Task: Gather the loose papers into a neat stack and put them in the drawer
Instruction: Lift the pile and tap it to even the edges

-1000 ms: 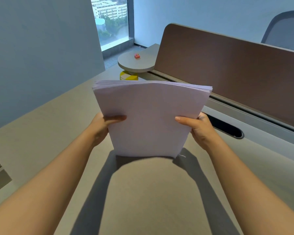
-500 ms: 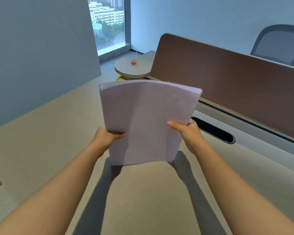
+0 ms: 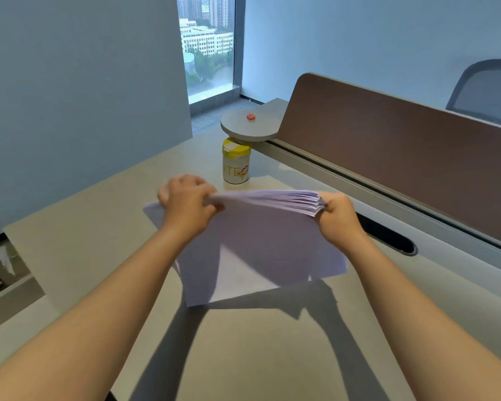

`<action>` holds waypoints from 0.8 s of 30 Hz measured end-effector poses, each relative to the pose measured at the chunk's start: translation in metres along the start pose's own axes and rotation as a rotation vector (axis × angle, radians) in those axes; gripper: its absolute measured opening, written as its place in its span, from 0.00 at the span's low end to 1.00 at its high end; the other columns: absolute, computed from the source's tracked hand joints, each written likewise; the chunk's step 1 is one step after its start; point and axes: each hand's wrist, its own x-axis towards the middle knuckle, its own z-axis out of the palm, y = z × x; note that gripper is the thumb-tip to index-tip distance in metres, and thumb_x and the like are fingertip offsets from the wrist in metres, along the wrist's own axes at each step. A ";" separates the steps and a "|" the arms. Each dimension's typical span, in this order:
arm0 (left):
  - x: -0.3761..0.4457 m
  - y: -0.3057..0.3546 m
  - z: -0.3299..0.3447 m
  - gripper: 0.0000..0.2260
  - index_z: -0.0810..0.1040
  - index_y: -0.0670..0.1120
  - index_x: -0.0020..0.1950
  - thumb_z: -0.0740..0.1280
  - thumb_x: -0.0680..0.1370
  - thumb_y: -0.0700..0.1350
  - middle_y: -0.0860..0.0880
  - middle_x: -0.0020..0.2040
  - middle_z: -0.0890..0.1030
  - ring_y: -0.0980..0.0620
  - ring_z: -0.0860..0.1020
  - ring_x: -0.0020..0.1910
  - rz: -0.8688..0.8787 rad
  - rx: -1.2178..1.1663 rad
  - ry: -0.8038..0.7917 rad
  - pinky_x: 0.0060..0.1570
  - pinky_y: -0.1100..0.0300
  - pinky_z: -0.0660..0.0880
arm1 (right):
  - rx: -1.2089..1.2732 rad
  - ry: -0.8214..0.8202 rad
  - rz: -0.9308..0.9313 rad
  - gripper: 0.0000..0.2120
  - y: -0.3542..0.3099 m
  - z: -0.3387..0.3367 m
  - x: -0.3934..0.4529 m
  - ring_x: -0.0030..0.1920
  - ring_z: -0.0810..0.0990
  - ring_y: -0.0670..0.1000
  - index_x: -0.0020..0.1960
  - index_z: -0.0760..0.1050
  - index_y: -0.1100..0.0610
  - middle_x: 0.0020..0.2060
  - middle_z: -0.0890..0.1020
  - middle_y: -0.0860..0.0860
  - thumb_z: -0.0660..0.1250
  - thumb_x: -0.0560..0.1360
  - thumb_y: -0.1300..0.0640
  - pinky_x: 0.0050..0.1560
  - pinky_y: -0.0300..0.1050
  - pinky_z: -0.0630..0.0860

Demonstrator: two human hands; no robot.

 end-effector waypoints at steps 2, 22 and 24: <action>-0.012 -0.012 0.002 0.31 0.66 0.49 0.71 0.71 0.70 0.51 0.42 0.74 0.60 0.42 0.56 0.74 -0.176 -0.132 0.129 0.71 0.48 0.50 | 0.121 0.050 0.082 0.12 0.003 0.000 -0.006 0.36 0.73 0.49 0.40 0.79 0.62 0.39 0.77 0.54 0.59 0.75 0.70 0.36 0.38 0.71; -0.004 -0.033 -0.003 0.12 0.74 0.49 0.43 0.67 0.71 0.32 0.52 0.40 0.80 0.56 0.78 0.38 -0.291 -1.168 0.042 0.37 0.66 0.76 | 0.470 0.167 0.257 0.11 0.024 0.007 -0.009 0.43 0.75 0.53 0.53 0.76 0.62 0.39 0.77 0.50 0.64 0.72 0.69 0.43 0.44 0.72; -0.007 -0.044 0.011 0.12 0.74 0.48 0.44 0.68 0.71 0.32 0.50 0.42 0.78 0.54 0.76 0.40 -0.328 -1.141 0.000 0.40 0.63 0.74 | 0.454 0.138 0.277 0.10 0.036 0.014 -0.015 0.41 0.75 0.50 0.46 0.77 0.58 0.37 0.77 0.49 0.64 0.71 0.71 0.38 0.39 0.72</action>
